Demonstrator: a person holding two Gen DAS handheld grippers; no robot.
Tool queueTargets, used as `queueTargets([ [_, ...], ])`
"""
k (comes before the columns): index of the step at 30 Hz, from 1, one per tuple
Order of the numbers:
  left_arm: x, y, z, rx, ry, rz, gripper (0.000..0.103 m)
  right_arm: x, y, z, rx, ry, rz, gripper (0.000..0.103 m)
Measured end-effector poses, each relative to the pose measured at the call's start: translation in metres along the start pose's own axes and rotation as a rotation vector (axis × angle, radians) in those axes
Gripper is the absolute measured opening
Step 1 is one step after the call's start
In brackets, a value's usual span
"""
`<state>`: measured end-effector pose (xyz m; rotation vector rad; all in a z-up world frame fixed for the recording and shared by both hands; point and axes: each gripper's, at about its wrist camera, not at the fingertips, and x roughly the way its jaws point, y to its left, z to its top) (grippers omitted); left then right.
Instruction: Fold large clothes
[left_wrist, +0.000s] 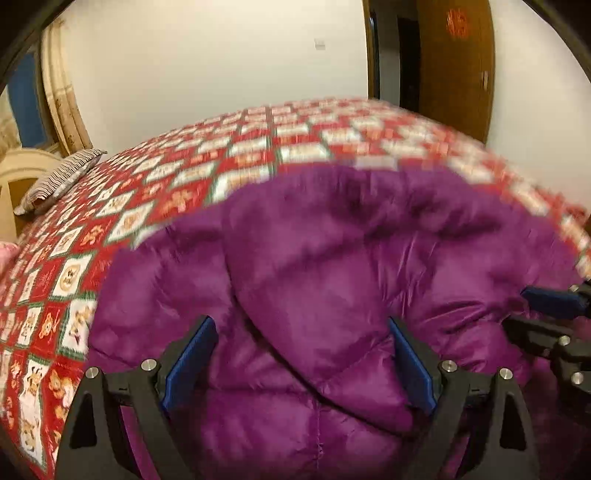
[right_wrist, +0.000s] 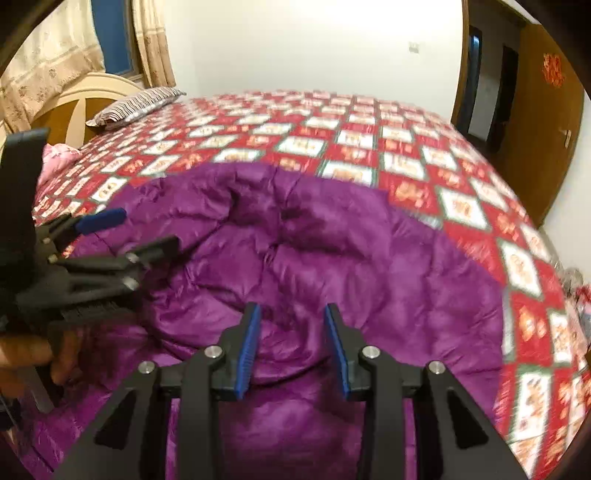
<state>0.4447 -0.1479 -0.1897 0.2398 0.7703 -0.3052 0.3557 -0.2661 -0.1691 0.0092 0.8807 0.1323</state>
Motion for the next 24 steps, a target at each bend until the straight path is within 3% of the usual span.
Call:
queueTargets([
  [4,0.002,0.003,-0.002,-0.013,0.005,-0.017,0.093,0.01,0.007,-0.017,-0.024,-0.043,-0.031,0.039],
  [24,0.01,0.007,-0.005,-0.039,0.024,-0.029,0.097,0.013,0.016,-0.02,-0.05,-0.064,-0.088,0.039],
])
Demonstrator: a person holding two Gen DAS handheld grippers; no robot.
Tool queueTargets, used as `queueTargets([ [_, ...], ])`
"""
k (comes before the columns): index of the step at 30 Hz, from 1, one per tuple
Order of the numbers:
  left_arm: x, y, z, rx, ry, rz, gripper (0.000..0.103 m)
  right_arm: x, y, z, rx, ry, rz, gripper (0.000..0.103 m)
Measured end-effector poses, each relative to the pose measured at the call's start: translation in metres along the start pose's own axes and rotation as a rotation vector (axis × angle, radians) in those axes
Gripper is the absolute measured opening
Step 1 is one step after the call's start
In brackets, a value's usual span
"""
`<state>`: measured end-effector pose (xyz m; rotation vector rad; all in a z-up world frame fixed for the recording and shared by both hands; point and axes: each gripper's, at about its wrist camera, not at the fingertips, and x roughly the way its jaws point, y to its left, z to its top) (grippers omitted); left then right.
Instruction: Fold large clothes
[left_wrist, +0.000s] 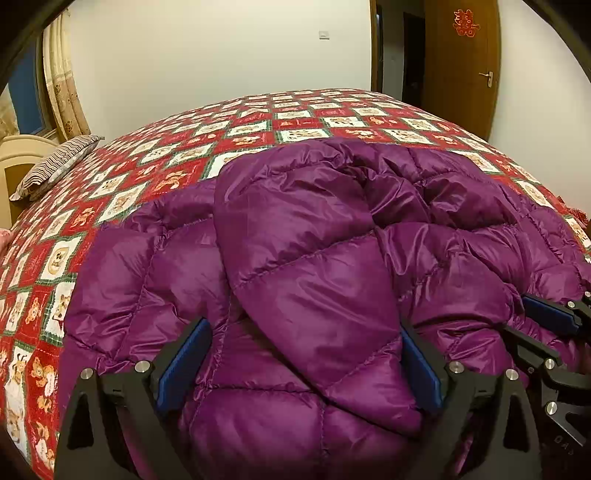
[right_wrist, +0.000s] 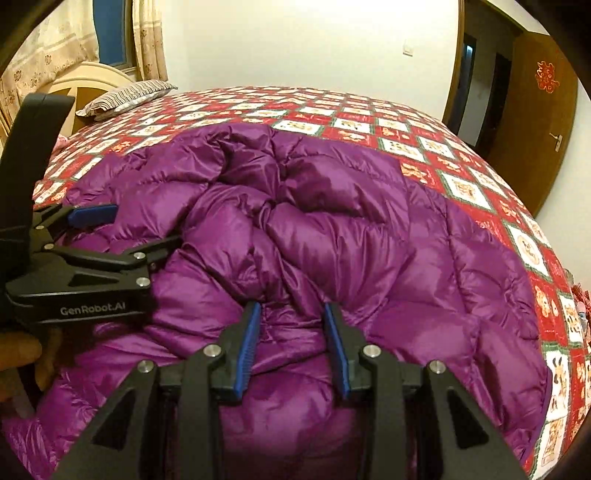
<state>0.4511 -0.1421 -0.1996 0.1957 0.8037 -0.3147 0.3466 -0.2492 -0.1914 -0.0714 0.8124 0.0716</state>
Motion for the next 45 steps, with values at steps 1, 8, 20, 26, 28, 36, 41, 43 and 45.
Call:
queueTargets([
  [1,0.0,0.0,0.0,0.001,0.001,0.003,0.097,0.0,0.0,0.0,-0.001,0.0,-0.002,0.039],
  [8,0.002,-0.001,0.0,0.005,0.003,0.013,0.098,0.001,0.003,0.0,-0.012,0.002,-0.018,0.039],
  [20,0.003,0.0,-0.001,0.006,0.005,0.02,0.1,0.001,0.003,0.0,-0.013,0.004,-0.022,0.039],
  [26,0.003,0.003,0.005,0.007,0.038,0.004,0.101,0.002,0.005,0.002,-0.023,0.008,-0.032,0.039],
  [28,-0.009,0.006,0.012,0.024,0.042,0.029,0.101,-0.005,0.0,0.006,-0.014,0.019,-0.021,0.042],
  [36,-0.145,0.04,-0.015,0.056,-0.125,0.013,0.1,-0.096,-0.032,-0.013,0.074,-0.022,0.023,0.071],
  [41,-0.195,0.065,-0.069,0.025,-0.116,0.03,0.1,-0.136,-0.043,-0.056,0.076,0.014,0.016,0.076],
  [43,-0.207,0.074,-0.1,0.002,-0.094,0.041,0.1,-0.149,-0.043,-0.078,0.084,0.025,0.003,0.079],
  [45,-0.216,0.083,-0.132,-0.017,-0.062,0.064,0.1,-0.158,-0.044,-0.103,0.103,0.047,-0.005,0.079],
])
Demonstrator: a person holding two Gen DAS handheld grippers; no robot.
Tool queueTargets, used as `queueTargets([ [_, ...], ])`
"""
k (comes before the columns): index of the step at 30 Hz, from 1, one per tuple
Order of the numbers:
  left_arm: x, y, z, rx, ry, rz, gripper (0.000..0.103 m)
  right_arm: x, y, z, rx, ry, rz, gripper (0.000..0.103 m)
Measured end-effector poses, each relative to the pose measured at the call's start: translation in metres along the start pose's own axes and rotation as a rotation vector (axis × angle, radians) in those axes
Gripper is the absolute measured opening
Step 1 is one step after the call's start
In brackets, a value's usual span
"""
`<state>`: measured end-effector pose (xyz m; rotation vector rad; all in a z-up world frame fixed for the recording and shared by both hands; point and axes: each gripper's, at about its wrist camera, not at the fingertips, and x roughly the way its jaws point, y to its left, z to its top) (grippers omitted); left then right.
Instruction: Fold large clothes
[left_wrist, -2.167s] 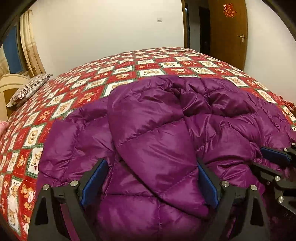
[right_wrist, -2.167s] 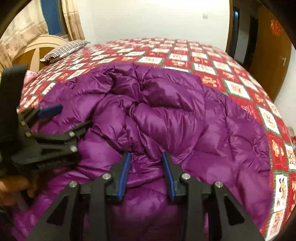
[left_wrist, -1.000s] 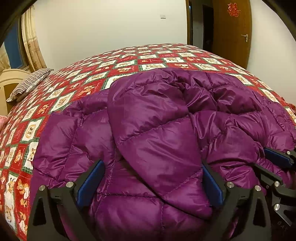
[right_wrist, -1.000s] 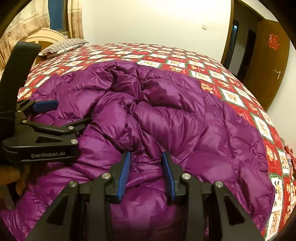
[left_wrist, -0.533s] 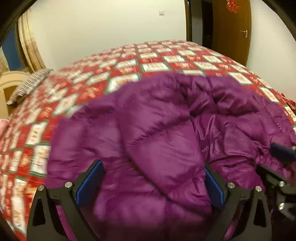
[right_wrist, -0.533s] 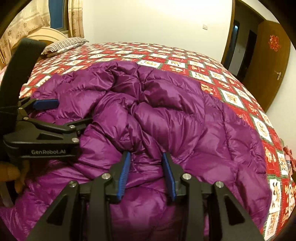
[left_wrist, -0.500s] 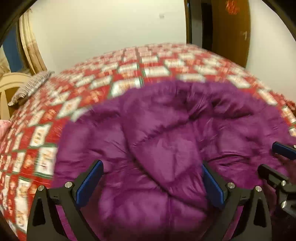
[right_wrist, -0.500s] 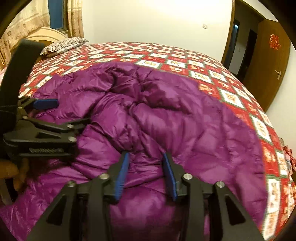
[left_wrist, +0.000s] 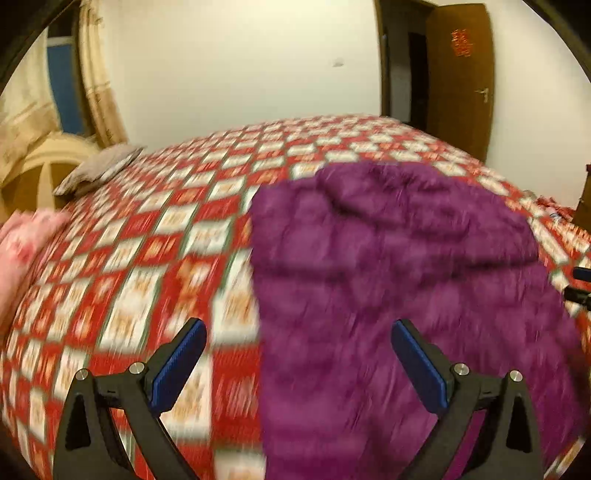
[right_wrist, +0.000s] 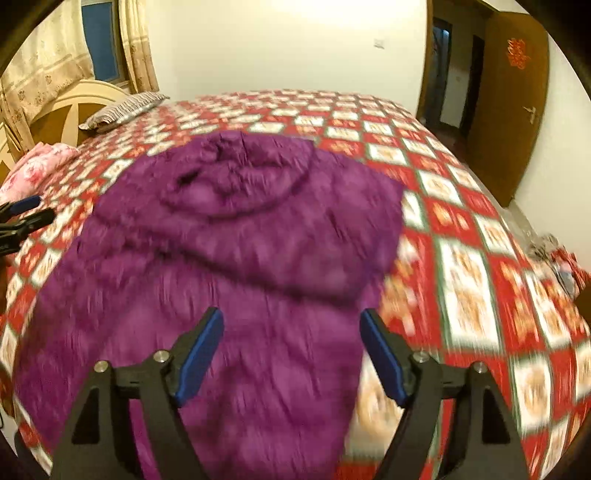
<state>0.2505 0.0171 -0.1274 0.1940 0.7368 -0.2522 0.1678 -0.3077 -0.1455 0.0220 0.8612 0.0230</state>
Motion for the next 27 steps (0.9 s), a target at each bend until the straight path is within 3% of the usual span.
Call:
queueTargets([
  [7,-0.02,0.011,-0.081,-0.055,0.103,-0.01,0.1,-0.021,-0.005,-0.072,0.101,0.047,-0.012,0.079],
  [12,-0.016,0.006,-0.103,-0.092,0.135,-0.036,0.1,-0.03,0.0,-0.098,0.149,0.053,0.014,0.079],
  [17,-0.017,-0.004,-0.111,-0.084,0.128,-0.076,0.099,-0.034,0.014,-0.119,0.114,0.067,0.016,0.079],
  [19,-0.017,-0.007,-0.114,-0.079,0.136,-0.094,0.088,-0.036,0.016,-0.125,0.115,0.068,0.024,0.078],
  [23,-0.021,-0.012,-0.119,-0.062,0.12,-0.103,0.078,-0.039,0.021,-0.134,0.112,0.064,0.017,0.071],
  [24,-0.023,-0.013,-0.12,-0.057,0.113,-0.114,0.064,-0.039,0.023,-0.136,0.112,0.062,0.014,0.066],
  [25,-0.026,-0.015,-0.121,-0.048,0.103,-0.131,0.04,-0.041,0.025,-0.138,0.11,0.057,0.013,0.056],
  [26,-0.029,-0.017,-0.121,-0.031,0.089,-0.139,0.03,-0.042,0.027,-0.139,0.106,0.052,0.017,0.048],
  [27,-0.033,-0.02,-0.121,-0.014,0.077,-0.145,0.018,-0.044,0.028,-0.14,0.107,0.047,0.03,0.025],
])
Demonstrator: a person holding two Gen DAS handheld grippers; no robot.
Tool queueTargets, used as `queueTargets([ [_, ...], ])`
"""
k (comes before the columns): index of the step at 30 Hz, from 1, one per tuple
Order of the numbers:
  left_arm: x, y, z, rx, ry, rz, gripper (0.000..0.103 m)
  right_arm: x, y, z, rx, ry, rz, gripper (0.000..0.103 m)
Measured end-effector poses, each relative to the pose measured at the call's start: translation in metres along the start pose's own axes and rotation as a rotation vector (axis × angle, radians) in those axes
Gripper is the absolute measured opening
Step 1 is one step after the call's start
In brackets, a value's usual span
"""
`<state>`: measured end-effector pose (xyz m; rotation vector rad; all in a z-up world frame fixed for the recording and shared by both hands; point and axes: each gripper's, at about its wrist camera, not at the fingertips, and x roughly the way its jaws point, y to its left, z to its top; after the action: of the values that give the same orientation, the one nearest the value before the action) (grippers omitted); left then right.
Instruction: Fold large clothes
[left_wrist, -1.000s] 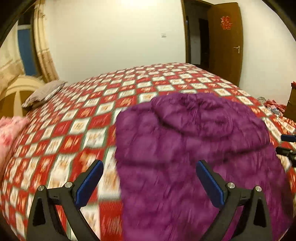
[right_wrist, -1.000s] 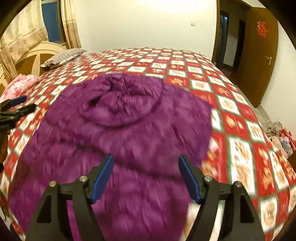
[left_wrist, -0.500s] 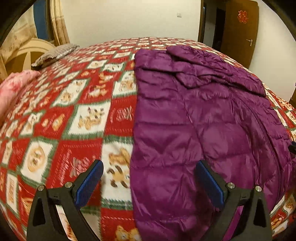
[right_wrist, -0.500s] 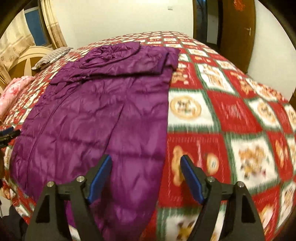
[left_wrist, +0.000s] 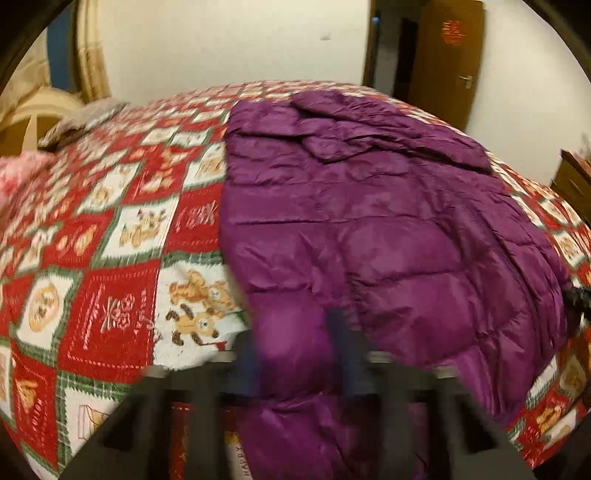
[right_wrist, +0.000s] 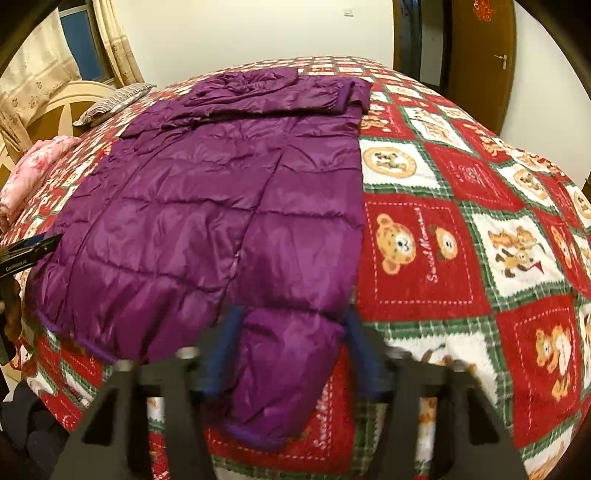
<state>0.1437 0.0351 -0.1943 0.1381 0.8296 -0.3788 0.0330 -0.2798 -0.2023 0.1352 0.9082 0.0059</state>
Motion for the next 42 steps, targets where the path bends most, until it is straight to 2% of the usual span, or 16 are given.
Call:
queueTargets([
  [1,-0.003,-0.002,0.0,0.013,-0.011,0.001,0.012,-0.003,-0.001,0.0,0.013,-0.012,0.035,0.012],
  [3,-0.016,-0.005,0.003,0.032,-0.043,0.001,0.008,-0.01,-0.001,0.0,0.035,-0.036,0.053,0.009],
  [7,-0.057,-0.004,0.014,0.016,-0.135,-0.044,0.006,-0.04,-0.008,0.006,0.072,-0.137,0.093,0.006],
  [11,-0.111,-0.002,0.032,-0.01,-0.229,-0.11,0.005,-0.088,-0.017,0.019,0.117,-0.244,0.14,0.006],
  [13,-0.138,-0.007,0.039,0.01,-0.273,-0.135,0.005,-0.117,-0.021,0.026,0.127,-0.292,0.16,0.006],
  [15,-0.165,-0.013,0.045,0.058,-0.335,-0.129,0.005,-0.14,-0.021,0.034,0.123,-0.335,0.162,0.006],
  [17,-0.174,-0.016,0.05,0.092,-0.357,-0.114,0.005,-0.164,-0.02,0.043,0.115,-0.393,0.172,0.006],
  [19,-0.167,-0.013,0.06,0.115,-0.36,-0.104,0.005,-0.174,-0.019,0.057,0.107,-0.421,0.187,0.006],
  [21,-0.142,-0.008,0.073,0.143,-0.355,-0.066,0.005,-0.167,-0.02,0.071,0.101,-0.427,0.192,0.006],
  [26,-0.069,0.014,0.12,0.127,-0.337,-0.034,0.005,-0.108,-0.023,0.133,0.087,-0.41,0.161,0.005],
  [28,-0.04,0.022,0.139,0.112,-0.31,-0.041,0.009,-0.091,-0.027,0.152,0.108,-0.401,0.157,0.005],
  [32,0.012,0.034,0.178,0.069,-0.209,-0.031,0.009,-0.041,-0.042,0.195,0.184,-0.356,0.159,0.005],
  [36,0.028,0.042,0.2,0.042,-0.211,-0.046,0.014,-0.003,-0.059,0.218,0.239,-0.317,0.153,0.005],
  [37,0.031,0.045,0.205,0.033,-0.217,-0.041,0.019,0.006,-0.065,0.223,0.259,-0.31,0.149,0.005],
  [40,0.04,0.051,0.217,0.011,-0.214,-0.019,0.022,0.03,-0.078,0.238,0.297,-0.281,0.141,0.007],
  [42,0.048,0.055,0.22,-0.003,-0.214,-0.005,0.023,0.041,-0.082,0.247,0.307,-0.259,0.102,0.01],
])
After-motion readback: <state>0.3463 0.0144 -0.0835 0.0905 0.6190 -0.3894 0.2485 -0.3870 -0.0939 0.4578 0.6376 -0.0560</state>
